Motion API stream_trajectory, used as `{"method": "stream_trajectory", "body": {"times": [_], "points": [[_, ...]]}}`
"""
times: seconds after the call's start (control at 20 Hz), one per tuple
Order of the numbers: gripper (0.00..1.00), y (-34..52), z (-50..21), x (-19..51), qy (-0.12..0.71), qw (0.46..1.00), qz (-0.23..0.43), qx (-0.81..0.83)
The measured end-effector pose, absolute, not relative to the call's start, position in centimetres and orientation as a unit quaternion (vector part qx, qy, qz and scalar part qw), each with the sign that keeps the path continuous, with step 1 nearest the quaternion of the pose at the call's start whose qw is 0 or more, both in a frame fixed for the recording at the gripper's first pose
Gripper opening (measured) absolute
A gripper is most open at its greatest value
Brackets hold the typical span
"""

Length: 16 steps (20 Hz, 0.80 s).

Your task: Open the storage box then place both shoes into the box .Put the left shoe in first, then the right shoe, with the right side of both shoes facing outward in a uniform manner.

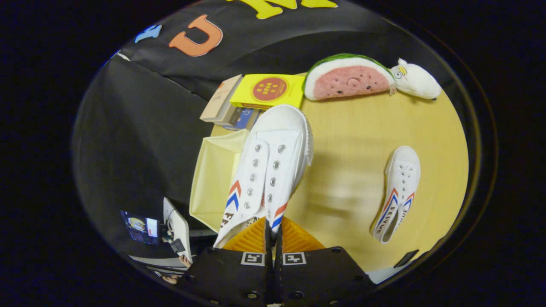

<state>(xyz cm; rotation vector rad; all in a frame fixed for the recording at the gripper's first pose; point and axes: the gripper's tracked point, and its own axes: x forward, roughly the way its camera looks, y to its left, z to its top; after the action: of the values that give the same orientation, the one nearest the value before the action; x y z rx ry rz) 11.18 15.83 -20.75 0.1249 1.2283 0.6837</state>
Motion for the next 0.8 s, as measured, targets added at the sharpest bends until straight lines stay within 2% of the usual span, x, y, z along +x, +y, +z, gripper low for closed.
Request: {"method": "stream_trajectory", "body": {"times": [0.25, 0.55, 0.8], "points": [[0.01, 24.5, -19.0, 9.6, 0.547, 0.769, 0.33, 0.039], [0.0, 34.2, -25.0, 7.8, 0.54, 0.778, 0.321, 0.006], [0.0, 36.8, -30.4, 6.6, 0.549, 0.787, 0.28, -0.026]]}}
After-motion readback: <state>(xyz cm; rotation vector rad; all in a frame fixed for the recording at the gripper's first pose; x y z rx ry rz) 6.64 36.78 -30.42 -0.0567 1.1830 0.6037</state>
